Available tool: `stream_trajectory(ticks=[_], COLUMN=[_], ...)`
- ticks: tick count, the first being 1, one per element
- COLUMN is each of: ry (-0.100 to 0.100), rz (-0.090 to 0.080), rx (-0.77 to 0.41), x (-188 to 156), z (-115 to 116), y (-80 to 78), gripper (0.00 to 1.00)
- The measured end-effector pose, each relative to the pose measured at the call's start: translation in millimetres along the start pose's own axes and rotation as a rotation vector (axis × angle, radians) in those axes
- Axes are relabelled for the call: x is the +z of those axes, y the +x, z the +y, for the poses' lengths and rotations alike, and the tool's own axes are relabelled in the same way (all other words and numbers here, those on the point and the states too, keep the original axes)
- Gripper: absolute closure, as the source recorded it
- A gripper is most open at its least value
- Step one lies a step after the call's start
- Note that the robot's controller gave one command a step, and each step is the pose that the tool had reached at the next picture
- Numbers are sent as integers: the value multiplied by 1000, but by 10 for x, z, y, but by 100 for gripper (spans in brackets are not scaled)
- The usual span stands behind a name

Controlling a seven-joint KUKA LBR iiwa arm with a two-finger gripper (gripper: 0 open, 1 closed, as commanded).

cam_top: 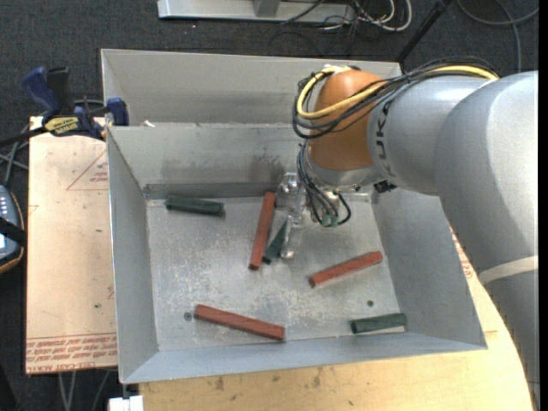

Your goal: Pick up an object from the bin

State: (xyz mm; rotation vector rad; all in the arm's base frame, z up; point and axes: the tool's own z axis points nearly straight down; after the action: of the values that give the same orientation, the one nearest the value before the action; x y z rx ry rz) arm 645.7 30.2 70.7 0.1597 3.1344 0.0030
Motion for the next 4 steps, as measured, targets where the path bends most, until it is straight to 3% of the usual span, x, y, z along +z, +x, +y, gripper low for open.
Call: stream_trajectory(ticks=[1, 2, 3, 4], ry=[-2, 1, 0, 2], rz=[1, -1, 2, 2], rx=[14, -169, -281, -173], x=[2, -20, -120, -41], z=[103, 90, -167, 84], y=[39, -35, 154, 238], gripper=[0, 0, 0, 0])
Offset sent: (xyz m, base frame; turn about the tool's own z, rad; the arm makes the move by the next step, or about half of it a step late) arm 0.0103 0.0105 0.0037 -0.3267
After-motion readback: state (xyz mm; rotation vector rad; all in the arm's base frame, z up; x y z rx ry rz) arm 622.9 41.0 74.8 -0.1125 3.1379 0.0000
